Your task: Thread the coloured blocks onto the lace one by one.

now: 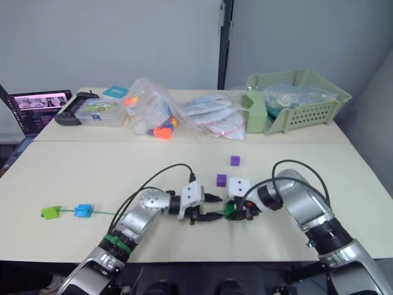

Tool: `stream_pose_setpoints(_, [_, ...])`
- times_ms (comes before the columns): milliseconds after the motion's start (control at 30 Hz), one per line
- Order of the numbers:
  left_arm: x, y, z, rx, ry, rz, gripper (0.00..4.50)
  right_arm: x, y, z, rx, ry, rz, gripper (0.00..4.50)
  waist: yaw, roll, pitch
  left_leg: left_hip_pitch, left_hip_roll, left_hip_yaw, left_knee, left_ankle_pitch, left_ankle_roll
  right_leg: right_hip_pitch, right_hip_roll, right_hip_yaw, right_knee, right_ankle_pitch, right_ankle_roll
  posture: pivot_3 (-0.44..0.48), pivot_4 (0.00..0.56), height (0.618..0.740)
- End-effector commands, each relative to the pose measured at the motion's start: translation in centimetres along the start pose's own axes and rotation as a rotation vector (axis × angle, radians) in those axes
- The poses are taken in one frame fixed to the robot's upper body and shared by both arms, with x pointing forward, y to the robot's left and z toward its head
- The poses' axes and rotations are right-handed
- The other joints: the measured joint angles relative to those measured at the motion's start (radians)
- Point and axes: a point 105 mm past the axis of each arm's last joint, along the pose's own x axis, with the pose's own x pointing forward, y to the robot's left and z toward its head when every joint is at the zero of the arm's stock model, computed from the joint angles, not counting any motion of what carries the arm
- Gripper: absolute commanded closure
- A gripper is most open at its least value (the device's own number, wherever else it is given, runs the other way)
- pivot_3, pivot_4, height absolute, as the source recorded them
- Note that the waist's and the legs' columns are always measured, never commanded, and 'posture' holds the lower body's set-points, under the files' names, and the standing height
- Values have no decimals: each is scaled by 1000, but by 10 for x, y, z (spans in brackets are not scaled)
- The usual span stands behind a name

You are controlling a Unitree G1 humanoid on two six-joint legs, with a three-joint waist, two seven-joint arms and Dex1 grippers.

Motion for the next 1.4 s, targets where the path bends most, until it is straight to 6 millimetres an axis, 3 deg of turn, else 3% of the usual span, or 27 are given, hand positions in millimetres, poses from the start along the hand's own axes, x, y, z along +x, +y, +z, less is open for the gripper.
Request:
stream_pose_setpoints(33, [-7, -3, 3, 44, 28, -17, 1847, 7, 8, 0, 5, -12, 40, 3305, 0, 0, 0, 0, 0, 0, 0, 0, 0, 0, 0, 0, 0, 0, 0, 0, 150, 740])
stream_pose_setpoints(267, [-13, -4, 2, 26, 52, 11, 1847, 10, 7, 1, 2, -16, 44, 3305, -1, 0, 0, 0, 1, 0, 0, 0, 0, 0, 0, 0, 0, 0, 0, 0, 150, 740])
stream_pose_setpoints(567, [-9, -4, 2, -47, 53, 7, 4500, 10, 7, 2, 1, -15, 45, 3305, -3, 0, 0, 1, 1, 0, 0, 0, 0, 0, 1, 0, 0, 0, 0, 0, 150, 740])
stream_pose_setpoints(700, [-5, -2, 7, -53, 25, 14, 4500, 10, 7, 1, 3, -13, 43, 3305, -3, 0, 0, 1, 1, 0, 0, 0, 0, 0, 1, 0, 0, 0, 0, 0, 150, 740])
stream_pose_setpoints(933, [19, 0, 18, -42, 9, -48, 4500, 12, 14, 2, 17, -16, 57, 3305, -2, 0, 0, 1, 1, 0, 0, 0, 0, 0, 1, 0, 0, 0, 0, 0, 150, 740])
stream_pose_setpoints(1067, [20, -3, 18, -47, 27, -72, 4500, 12, 14, 2, 22, -16, 55, 3305, 1, 0, 0, 0, 0, 0, 0, 0, 0, 1, 1, 0, 0, 0, 0, 0, 150, 740])
stream_pose_setpoints(1400, [-6, 5, 20, -40, 64, -20, 1341, 13, 16, 2, 41, -20, 52, 3305, -1, 0, 0, 0, 1, 0, 1, 0, 0, 0, 1, 0, 0, 0, 0, 0, 150, 740])
